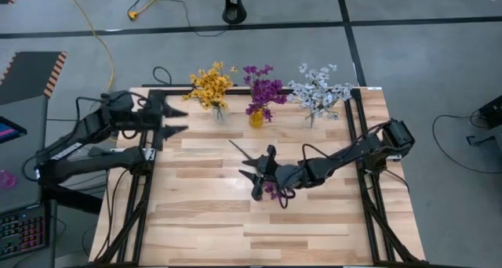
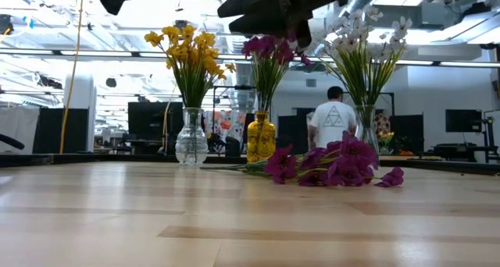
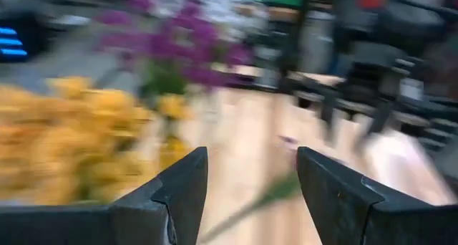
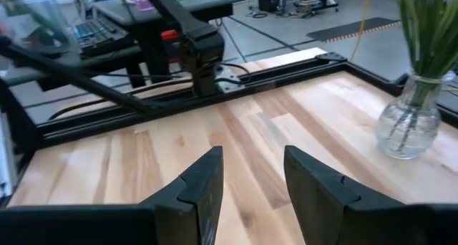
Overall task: Sort flowers into vase by color
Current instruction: Put the purple flowers into the yellow vase
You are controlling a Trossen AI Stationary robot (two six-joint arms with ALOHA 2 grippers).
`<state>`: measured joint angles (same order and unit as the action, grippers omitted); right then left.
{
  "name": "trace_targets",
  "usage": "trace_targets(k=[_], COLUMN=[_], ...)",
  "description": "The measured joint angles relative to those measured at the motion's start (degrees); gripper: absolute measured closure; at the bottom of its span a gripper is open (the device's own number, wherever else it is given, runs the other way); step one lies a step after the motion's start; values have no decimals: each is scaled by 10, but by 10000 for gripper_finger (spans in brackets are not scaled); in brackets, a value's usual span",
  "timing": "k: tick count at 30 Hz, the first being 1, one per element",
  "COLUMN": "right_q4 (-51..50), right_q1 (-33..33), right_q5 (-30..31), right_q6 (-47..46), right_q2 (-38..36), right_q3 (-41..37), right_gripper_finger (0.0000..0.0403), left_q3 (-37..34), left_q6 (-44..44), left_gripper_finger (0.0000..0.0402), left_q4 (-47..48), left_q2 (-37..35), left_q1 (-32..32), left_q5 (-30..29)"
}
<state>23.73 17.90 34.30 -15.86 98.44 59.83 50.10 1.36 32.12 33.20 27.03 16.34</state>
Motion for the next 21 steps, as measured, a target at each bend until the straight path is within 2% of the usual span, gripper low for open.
trace_targets(k=[4,8,12,21], right_q4=[-3,-20,-78,-264], right_q1=[14,28,43,89], right_q5=[0,0,0,0], right_q6=[0,0,-1,-3], right_q2=[-1,-18,-58,-170], right_q3=[0,0,0,0], right_gripper_finger=[227,227,227,227], left_q3=[-26,-59,-81,-82], left_q6=[-2,-5,-2,53], left_gripper_finger=[200,200,200,200], left_q4=[-26,-81,-159,-291], left_q2=[10,35,76,230], left_q1=[-37,-89,-150,-283], left_q5=[56,55,51,-83])
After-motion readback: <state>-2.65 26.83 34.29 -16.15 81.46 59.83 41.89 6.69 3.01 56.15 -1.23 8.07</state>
